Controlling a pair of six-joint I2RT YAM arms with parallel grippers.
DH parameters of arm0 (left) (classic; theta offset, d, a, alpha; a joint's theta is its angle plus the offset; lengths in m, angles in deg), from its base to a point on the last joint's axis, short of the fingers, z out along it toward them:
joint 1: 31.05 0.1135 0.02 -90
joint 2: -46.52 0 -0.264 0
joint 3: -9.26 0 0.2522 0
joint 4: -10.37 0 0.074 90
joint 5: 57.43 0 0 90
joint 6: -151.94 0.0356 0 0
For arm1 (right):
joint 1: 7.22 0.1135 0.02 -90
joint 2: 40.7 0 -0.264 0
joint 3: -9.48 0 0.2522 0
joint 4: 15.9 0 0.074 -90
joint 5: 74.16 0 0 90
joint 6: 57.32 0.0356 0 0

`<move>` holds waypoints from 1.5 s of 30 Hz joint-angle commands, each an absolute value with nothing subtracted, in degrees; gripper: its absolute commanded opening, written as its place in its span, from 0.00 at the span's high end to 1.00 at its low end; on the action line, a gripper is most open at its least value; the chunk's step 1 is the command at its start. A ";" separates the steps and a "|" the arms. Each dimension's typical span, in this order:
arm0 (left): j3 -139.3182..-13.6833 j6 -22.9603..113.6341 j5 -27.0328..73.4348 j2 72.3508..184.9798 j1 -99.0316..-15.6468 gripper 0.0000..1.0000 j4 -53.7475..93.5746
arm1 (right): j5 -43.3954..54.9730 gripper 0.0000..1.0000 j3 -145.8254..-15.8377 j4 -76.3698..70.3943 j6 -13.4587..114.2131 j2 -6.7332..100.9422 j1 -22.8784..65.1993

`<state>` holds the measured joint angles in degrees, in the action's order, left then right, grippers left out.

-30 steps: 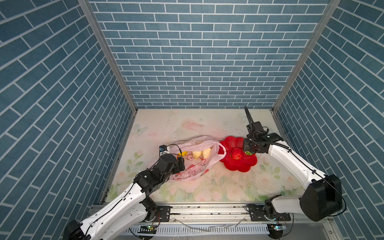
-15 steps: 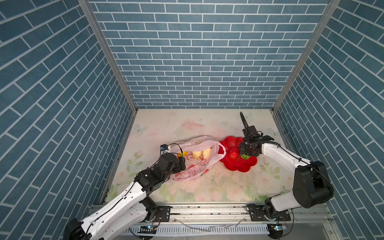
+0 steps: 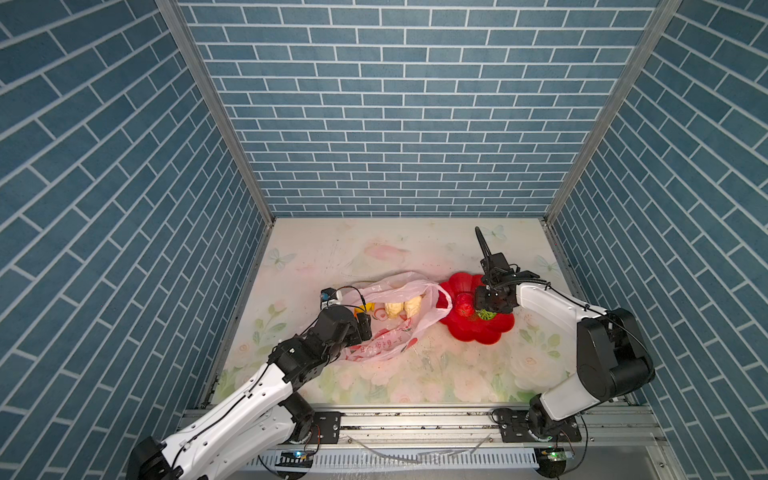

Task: Take the fake fruits out of the plastic bag
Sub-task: 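Lift the green fruit out and move it over the red plate, then lower the green fruit into the red plate and open the right gripper, then move the right gripper back into the pink bag opening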

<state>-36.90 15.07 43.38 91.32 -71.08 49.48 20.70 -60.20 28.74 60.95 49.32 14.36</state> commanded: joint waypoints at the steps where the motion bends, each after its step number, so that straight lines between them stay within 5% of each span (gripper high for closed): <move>1: -37.90 15.59 43.21 91.11 -70.78 0.10 49.34 | 20.67 0.47 -58.34 28.49 62.47 49.89 14.18; 20: -36.99 15.10 43.77 87.67 -70.78 0.09 50.42 | 23.55 0.19 -61.86 35.72 61.35 44.51 14.13; 30: -35.81 14.39 44.27 84.50 -70.78 0.09 51.00 | 24.40 0.26 -70.66 45.43 60.36 36.56 17.03; 45: -35.10 14.66 44.00 81.59 -70.78 0.08 52.37 | 33.51 0.33 -100.00 47.52 58.17 48.61 45.45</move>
<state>-35.40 14.22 43.42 82.79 -71.08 50.66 31.63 -97.84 47.64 59.51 44.51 42.60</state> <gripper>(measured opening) 0.921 0.675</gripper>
